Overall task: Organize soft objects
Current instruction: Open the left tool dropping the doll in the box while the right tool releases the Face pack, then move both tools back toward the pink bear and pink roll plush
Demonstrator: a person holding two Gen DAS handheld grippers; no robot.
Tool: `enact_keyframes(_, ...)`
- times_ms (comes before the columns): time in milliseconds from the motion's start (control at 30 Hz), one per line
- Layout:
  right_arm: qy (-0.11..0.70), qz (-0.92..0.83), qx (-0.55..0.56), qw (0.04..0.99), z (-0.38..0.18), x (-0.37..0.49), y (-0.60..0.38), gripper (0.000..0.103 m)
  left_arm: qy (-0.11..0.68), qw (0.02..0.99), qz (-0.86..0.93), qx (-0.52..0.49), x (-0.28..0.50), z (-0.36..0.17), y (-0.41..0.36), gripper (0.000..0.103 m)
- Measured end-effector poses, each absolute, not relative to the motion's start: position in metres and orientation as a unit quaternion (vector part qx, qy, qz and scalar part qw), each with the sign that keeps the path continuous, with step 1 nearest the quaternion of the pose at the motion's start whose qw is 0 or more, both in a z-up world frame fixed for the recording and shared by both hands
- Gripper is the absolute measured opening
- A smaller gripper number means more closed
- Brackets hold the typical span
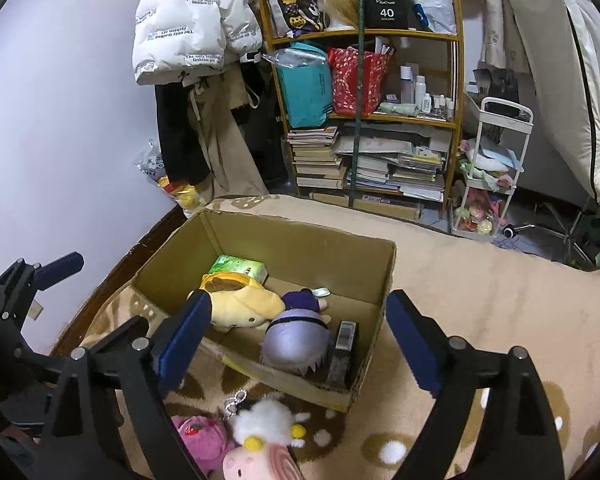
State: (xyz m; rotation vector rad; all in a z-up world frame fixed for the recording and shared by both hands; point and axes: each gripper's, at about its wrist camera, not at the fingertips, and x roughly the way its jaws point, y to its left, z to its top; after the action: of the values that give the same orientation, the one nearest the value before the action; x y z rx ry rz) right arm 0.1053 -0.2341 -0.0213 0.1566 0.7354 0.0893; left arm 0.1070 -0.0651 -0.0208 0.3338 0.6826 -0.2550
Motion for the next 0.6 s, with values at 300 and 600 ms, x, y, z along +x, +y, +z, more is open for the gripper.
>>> enact_keyframes(300,0.367,0.045,0.088,0.925,-0.015,0.079,-0.233,0.094,0.362,0.918,-0.097,0.132,0.081,-0.022,-0.045,0.098)
enact_keyframes(600,0.384,0.048,0.058,0.92,-0.019,0.058,-0.215,0.097,0.393,0.905,-0.102,0.13,0.054,-0.027,-0.038,0.099)
